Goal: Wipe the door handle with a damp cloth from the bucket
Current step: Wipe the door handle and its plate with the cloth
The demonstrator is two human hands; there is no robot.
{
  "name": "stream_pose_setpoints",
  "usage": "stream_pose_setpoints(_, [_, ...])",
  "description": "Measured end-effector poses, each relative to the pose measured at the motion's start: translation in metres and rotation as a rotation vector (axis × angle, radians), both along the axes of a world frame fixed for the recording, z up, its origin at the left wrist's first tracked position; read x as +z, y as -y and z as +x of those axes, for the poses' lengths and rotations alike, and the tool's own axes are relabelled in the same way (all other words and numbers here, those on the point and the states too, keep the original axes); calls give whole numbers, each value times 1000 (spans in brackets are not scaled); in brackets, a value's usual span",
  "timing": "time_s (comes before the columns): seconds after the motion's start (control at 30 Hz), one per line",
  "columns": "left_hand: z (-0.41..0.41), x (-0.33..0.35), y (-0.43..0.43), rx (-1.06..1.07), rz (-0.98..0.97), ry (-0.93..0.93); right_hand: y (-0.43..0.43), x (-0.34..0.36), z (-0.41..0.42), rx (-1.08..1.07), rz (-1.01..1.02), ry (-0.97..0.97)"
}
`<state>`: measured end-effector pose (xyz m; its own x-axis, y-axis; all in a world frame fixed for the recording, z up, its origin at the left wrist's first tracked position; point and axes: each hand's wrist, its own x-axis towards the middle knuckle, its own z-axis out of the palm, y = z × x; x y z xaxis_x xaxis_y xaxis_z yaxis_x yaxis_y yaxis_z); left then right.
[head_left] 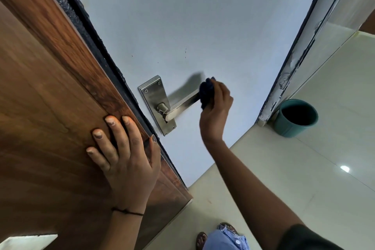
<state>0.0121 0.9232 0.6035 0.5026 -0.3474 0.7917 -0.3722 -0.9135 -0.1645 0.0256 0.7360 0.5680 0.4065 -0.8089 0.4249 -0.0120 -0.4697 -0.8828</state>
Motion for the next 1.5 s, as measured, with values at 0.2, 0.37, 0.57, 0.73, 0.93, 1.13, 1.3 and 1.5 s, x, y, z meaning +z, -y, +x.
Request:
stream_pose_setpoints(0.2, [0,0,0,15,8,0,44,10,-10,-35,95,-38])
stream_pose_setpoints(0.37, [-1,2,1,19,6,-11,13,32,-22,19,-202,19])
stream_pose_setpoints(0.57, [-2,2,0,14,11,-24,-46,19,-29,219,-679,-83])
stream_pose_setpoints(0.73, [-2,2,-1,8,11,-23,-10,29,-24,116,-709,-143])
stream_pose_setpoints(0.93, [-1,3,0,14,11,-23,20,29,-8,-31,-603,-195])
stream_pose_setpoints(1.13, [-1,1,-1,21,22,-3,44,20,-14,-5,-38,-102])
stream_pose_setpoints(1.3, [0,1,-1,21,18,-15,25,23,-21,-3,354,66])
stream_pose_setpoints(1.5, [0,1,0,27,24,-19,28,20,-32,118,966,144])
